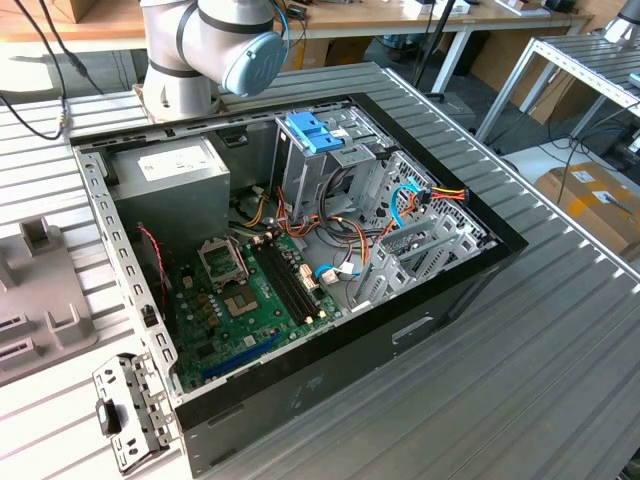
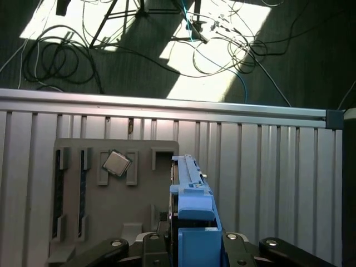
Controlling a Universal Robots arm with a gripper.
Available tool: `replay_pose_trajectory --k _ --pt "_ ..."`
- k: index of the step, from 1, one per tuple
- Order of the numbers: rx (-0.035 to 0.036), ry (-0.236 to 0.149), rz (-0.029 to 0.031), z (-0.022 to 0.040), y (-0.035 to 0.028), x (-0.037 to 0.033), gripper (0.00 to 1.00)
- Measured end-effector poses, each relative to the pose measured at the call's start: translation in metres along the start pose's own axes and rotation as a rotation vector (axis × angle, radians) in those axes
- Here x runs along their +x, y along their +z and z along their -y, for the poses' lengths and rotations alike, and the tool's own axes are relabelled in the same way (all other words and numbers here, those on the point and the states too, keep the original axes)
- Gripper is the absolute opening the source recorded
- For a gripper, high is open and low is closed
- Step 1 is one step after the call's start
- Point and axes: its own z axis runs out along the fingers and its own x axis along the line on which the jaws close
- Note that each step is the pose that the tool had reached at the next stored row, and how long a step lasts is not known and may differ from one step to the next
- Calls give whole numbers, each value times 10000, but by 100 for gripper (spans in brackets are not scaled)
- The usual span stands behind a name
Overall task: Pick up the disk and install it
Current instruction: 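Pick up the disk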
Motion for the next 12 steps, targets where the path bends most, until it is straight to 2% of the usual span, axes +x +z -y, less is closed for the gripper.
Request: replay_pose_trajectory --k 12 --pt "2 -2 29 -8 -155 -17 36"
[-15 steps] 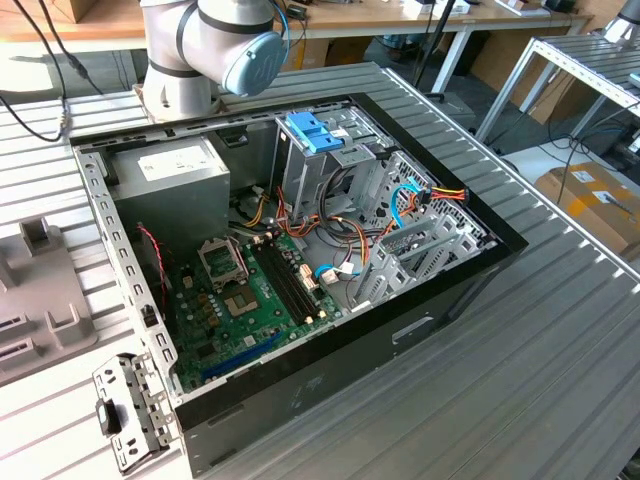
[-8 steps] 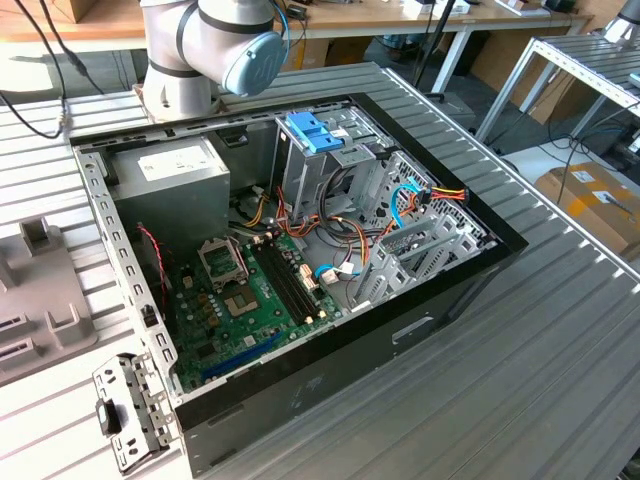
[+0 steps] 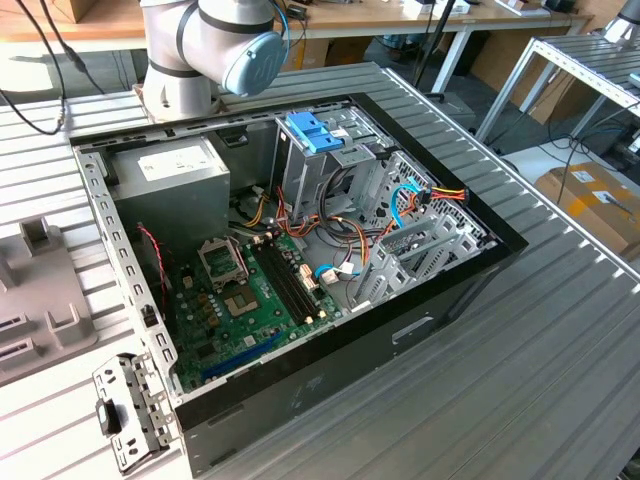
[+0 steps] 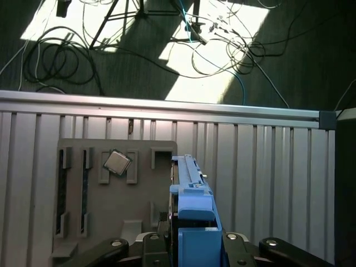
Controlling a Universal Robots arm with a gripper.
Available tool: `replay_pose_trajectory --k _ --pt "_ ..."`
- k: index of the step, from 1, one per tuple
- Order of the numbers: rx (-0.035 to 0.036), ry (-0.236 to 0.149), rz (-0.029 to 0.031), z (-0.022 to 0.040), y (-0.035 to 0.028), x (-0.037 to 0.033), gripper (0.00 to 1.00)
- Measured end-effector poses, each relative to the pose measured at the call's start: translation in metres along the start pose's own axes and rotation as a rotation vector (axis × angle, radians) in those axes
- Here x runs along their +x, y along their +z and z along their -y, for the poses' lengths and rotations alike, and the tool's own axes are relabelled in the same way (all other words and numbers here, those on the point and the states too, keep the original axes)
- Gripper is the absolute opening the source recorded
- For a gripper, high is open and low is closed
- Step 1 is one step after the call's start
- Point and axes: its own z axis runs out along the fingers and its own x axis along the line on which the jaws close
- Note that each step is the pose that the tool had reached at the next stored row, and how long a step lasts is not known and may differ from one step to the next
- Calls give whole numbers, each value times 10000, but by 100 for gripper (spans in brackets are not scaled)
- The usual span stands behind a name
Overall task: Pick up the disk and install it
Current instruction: 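Pick up the disk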
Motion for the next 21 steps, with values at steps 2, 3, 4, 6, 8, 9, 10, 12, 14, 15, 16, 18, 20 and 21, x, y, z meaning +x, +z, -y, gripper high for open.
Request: replay_pose_trajectory --k 2,3,4,6,8,9,10,12,14,15,16,18,20,21 --pt "0 0 8 -2 -35 -4 36" --pt "0 -1 14 -3 -57 -7 36" --pt "1 -1 21 -4 -80 -9 36" --pt "1 -2 37 -7 -133 -15 36" --pt "1 -3 44 -8 -163 -19 36" --pt "2 -3 48 -9 -175 -20 36" --pt "2 -3 52 -9 -191 -22 36" --pt "1 -4 57 -10 -221 -26 36" --pt "2 -5 68 -12 -272 -31 36" --pt "2 -5 71 -13 -286 -33 36" --pt "3 -5 73 -13 -299 -34 36" --pt "2 -5 79 -14 -329 -38 36" --pt "3 -6 86 -15 -366 -42 36" --pt "3 -6 88 -16 -381 -44 36"
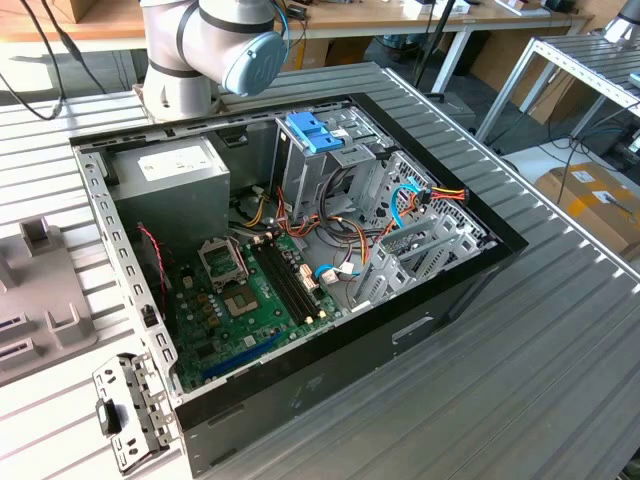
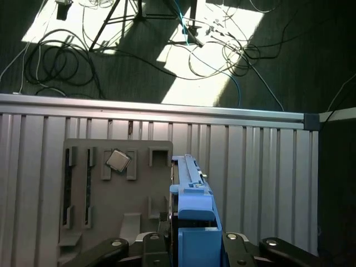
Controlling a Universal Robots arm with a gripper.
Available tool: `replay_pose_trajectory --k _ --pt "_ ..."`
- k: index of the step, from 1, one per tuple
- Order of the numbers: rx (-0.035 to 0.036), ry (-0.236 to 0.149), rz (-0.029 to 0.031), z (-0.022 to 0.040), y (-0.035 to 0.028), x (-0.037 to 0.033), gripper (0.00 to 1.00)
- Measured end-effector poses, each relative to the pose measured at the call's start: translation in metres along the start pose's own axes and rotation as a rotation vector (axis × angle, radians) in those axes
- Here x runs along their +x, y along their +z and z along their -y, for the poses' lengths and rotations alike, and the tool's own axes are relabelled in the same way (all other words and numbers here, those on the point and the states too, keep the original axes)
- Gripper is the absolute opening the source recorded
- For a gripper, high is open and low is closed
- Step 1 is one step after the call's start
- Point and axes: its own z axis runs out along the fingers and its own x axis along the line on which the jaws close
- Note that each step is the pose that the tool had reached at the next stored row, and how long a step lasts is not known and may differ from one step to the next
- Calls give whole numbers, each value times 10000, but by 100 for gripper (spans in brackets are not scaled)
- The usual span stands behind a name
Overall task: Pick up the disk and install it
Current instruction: 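Pick up the disk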
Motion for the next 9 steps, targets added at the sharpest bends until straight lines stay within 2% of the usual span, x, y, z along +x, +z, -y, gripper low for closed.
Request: replay_pose_trajectory --k 9 --pt "1 -1 20 -5 -142 -18 36"
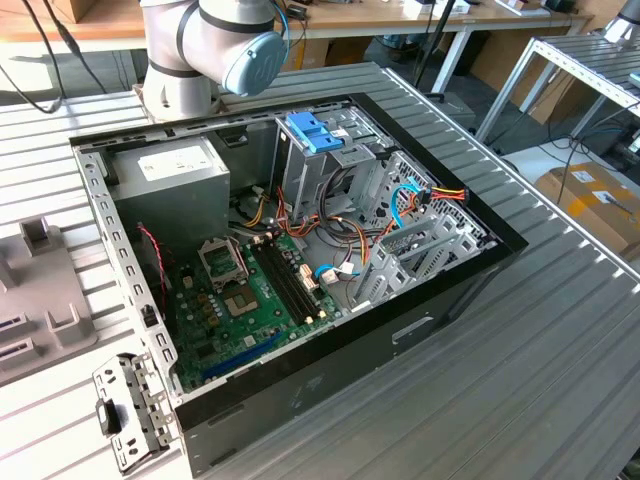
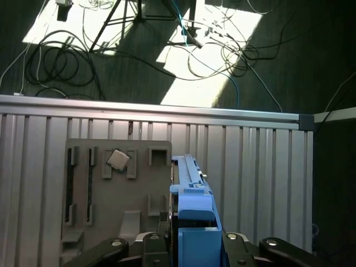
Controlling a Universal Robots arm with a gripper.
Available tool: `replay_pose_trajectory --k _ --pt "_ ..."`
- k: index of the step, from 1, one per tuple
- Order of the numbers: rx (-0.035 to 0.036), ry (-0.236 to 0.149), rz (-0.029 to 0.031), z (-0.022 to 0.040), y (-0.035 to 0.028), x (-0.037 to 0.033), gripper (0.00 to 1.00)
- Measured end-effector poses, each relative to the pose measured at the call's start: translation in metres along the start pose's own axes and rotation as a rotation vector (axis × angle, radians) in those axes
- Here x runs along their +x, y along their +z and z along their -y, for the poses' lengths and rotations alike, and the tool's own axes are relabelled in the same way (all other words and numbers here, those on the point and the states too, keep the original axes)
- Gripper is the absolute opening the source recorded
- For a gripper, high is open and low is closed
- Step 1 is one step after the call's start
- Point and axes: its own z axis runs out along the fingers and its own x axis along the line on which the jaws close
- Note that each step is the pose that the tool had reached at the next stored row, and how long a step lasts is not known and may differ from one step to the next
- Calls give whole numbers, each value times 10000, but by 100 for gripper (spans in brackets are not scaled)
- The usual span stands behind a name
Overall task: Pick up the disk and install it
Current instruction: 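Pick up the disk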
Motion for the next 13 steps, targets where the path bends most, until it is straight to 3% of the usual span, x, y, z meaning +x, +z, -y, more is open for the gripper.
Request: replay_pose_trajectory --k 5,13 --pt "0 -1 16 -4 -119 -15 36" --pt "-1 -2 30 -7 -246 -31 36"
